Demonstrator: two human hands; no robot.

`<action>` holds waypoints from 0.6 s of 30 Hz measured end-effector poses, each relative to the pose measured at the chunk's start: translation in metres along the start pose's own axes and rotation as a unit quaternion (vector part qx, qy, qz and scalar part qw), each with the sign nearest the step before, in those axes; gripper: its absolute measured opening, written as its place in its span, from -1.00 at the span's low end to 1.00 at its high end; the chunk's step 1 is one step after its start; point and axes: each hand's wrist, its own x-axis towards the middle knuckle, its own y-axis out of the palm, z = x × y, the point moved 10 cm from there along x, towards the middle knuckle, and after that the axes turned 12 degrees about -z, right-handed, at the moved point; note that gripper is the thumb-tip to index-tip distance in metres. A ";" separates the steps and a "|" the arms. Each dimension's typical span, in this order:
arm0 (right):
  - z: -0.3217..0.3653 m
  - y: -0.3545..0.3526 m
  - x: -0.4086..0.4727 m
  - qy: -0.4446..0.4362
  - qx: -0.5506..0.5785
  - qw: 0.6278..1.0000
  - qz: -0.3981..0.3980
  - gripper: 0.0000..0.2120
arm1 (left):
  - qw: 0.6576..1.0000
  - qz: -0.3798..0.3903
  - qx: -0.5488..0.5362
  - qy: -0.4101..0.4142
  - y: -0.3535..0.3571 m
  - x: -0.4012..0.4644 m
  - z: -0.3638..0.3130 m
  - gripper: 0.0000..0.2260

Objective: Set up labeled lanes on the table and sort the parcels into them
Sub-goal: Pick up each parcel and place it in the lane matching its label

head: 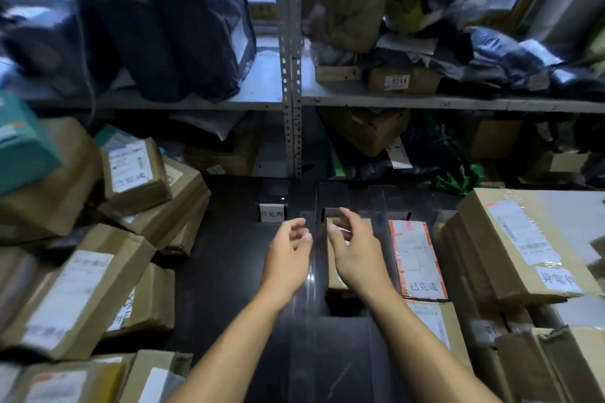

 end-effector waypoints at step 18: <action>0.154 0.240 -0.075 -0.024 0.054 0.982 0.177 -0.69 | 0.976 -0.211 -0.047 -0.026 -0.322 0.053 0.035 -0.92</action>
